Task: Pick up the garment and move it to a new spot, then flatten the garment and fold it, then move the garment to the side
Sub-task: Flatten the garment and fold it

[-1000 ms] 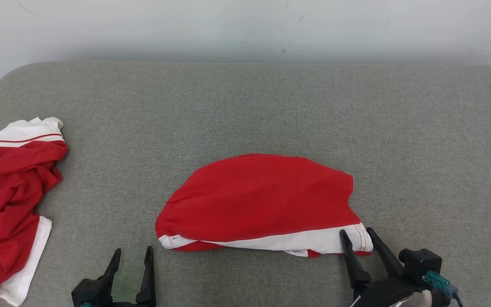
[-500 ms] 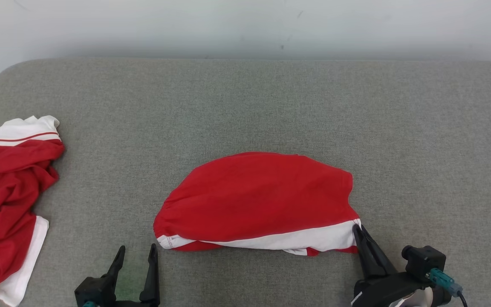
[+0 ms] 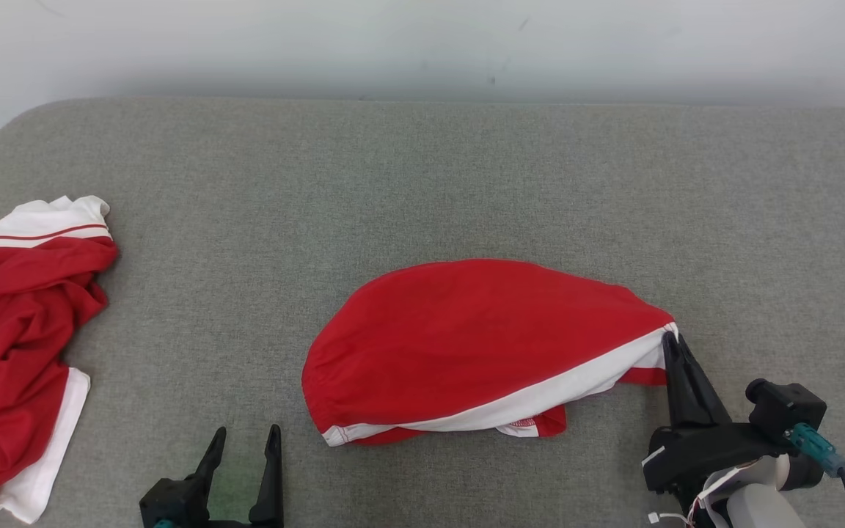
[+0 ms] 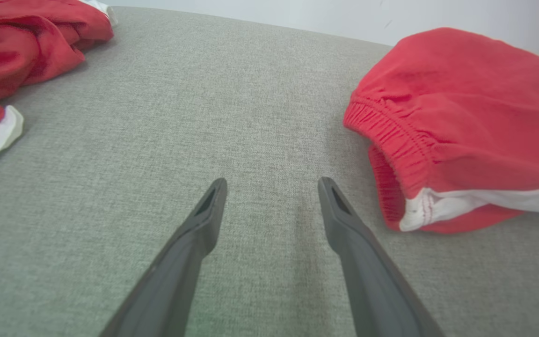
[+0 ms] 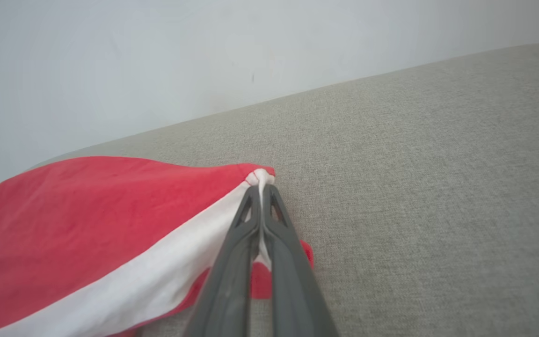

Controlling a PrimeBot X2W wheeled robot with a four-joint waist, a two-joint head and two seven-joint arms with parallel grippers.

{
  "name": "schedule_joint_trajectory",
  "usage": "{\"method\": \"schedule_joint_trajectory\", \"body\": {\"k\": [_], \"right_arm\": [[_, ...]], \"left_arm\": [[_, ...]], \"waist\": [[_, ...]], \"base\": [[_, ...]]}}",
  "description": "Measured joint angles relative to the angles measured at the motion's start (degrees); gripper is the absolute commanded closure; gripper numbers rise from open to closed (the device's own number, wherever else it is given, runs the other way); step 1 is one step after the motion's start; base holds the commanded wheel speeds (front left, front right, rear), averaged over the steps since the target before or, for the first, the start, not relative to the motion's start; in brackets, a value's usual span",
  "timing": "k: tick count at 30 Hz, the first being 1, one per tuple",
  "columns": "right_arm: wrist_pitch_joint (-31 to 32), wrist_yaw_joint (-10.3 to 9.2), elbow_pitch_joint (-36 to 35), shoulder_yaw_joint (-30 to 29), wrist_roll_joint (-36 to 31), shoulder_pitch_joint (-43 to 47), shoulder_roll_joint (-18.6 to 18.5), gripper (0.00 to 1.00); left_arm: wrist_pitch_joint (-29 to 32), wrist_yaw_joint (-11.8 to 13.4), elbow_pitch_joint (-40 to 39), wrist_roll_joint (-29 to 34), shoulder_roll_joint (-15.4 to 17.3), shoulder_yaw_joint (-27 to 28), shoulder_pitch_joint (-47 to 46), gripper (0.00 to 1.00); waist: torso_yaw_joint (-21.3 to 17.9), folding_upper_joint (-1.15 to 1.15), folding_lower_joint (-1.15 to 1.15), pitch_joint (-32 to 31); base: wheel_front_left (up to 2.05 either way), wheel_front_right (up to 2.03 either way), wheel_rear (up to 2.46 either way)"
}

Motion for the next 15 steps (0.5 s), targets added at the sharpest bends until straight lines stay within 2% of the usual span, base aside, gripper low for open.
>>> {"method": "schedule_joint_trajectory", "body": {"k": [1, 2, 4, 5, 11, 15], "right_arm": [[0.0, 0.00, 0.0, -0.6, -0.4, -0.2, 0.2, 0.93], [0.0, 0.00, 0.3, -0.8, -0.8, -0.3, 0.4, 0.70], [0.0, 0.00, 1.7, -0.9, -1.9, -0.4, 0.4, 0.43], [0.0, 0.00, 2.5, -1.1, -2.7, -0.4, 0.5, 0.00], [0.0, 0.00, 2.9, -5.7, -8.1, 0.2, 1.5, 0.00], [0.0, 0.00, 0.4, -5.8, -11.0, 2.1, 2.7, 0.00]], "left_arm": [[0.0, 0.0, 0.0, 0.0, 0.0, -0.1, 0.0, 0.00], [0.0, 0.0, 0.1, 0.0, 0.0, -0.1, 0.0, 0.00], [0.0, 0.0, 0.2, 0.0, 0.0, -0.3, 0.0, 0.00], [0.0, 0.0, 0.3, 0.0, 0.0, -0.4, 0.0, 0.00], [0.0, 0.2, 0.3, 0.3, 0.0, -0.2, 0.1, 0.00], [0.0, 0.5, -0.8, 1.4, 0.0, 1.0, 0.9, 0.00]], "waist": [[0.1, 0.00, 0.00, -0.1], [0.1, 0.00, 0.00, -0.1], [0.2, 0.00, 0.00, -0.2], [0.2, 0.00, 0.00, -0.3], [0.1, 0.00, 0.00, -1.4], [-0.7, 0.00, 0.00, -2.4]], "base": [[0.00, 0.00, 0.00], [0.00, 0.00, 0.00], [0.00, 0.00, 0.00], [0.00, 0.00, 0.00], [0.00, 0.00, 0.00], [0.00, 0.00, 0.00]]}}
